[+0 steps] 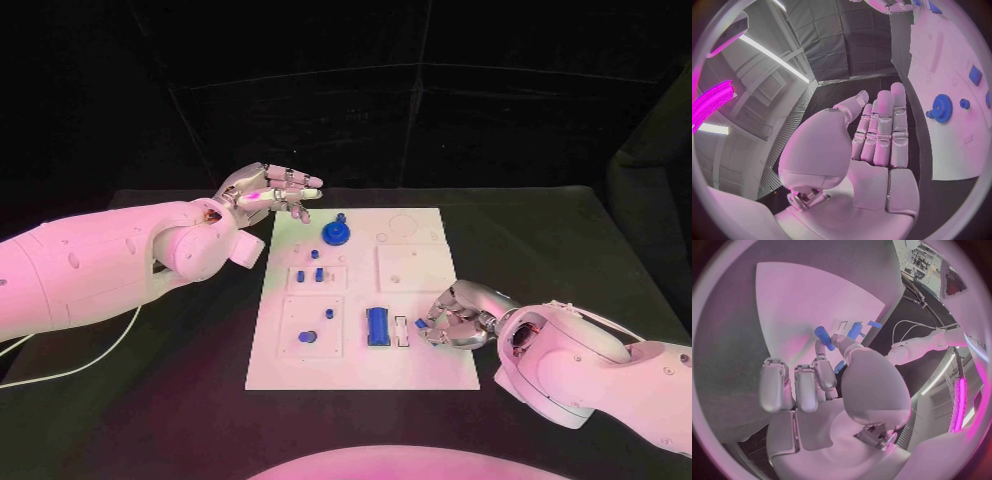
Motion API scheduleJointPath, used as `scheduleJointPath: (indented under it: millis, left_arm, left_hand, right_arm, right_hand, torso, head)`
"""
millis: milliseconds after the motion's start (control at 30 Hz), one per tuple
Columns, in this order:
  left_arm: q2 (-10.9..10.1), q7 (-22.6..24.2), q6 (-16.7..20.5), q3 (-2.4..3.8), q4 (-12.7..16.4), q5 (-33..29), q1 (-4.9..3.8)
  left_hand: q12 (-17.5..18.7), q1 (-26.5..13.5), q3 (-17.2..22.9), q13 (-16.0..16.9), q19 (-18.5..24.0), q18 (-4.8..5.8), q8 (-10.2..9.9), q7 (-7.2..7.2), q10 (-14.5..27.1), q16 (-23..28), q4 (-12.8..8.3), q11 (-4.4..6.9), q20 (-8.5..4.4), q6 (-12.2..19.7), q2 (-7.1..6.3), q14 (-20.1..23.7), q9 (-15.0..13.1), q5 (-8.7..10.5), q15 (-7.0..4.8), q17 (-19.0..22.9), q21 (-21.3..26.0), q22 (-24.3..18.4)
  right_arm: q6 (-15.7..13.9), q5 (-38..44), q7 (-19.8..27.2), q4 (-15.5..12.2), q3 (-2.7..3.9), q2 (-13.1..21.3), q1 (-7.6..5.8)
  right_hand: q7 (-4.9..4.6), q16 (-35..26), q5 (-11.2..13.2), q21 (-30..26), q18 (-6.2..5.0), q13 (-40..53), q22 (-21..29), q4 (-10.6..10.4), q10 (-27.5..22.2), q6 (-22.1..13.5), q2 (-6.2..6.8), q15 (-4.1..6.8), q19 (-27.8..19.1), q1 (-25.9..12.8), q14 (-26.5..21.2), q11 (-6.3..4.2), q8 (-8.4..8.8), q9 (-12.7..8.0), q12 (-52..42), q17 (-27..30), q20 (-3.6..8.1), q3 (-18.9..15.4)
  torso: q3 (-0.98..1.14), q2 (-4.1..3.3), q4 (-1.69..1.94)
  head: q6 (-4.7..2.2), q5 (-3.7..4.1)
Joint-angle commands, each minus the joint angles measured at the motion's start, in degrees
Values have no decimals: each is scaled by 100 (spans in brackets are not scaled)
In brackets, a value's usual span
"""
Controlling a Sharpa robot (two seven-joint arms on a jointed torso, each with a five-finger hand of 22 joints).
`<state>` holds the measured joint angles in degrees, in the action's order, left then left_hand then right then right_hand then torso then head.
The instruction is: Assemble the parts on the task board
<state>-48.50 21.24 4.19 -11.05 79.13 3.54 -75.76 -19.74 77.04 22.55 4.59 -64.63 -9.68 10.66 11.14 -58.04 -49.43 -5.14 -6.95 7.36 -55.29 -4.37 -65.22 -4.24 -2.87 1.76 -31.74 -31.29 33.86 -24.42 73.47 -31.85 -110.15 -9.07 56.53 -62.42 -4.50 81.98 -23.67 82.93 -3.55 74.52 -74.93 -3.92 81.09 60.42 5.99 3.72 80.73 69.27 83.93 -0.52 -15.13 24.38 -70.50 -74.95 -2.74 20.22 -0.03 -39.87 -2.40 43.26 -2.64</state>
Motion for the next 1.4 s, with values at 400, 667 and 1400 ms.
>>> scheduleJointPath:
  millis: [400,667,1400]
  left_arm:
    - [1,18,-68,4,16,-14,-8]
    - [0,12,-71,4,21,-14,-8]
    - [-26,11,-74,4,38,-14,-8]
  left_hand:
    - [-35,-9,-38,-6,32,-77,-21,6,32,26,0,2,-1,40,47,19,8,11,12,5,19,-6]
    - [-35,-9,-38,-6,32,-77,-21,6,32,26,0,2,-1,40,47,19,8,11,12,5,19,-6]
    - [-35,-9,-38,-6,32,-77,-21,6,32,26,0,2,-1,40,47,19,8,11,12,5,19,-6]
  right_arm:
    - [-220,-226,13,80,1,-276,-5]
    - [22,-130,-159,150,1,-435,-5]
    - [69,5,-364,267,1,-590,-5]
  right_hand:
    - [135,42,-226,46,51,15,-275,-159,62,202,-19,88,70,-267,345,-59,-100,82,-36,-61,68,-174]
    - [137,36,-236,44,50,9,-272,-176,62,203,-12,93,68,-295,342,-63,-105,90,-28,-50,74,-205]
    - [203,12,-122,22,45,18,-250,-443,94,294,-58,138,54,-592,335,-114,-277,226,-26,-23,120,-692]
  torso:
    - [0,2,3]
    - [0,0,8]
    - [0,4,6]
  head:
    - [29,-17]
    - [32,-16]
    - [44,-42]
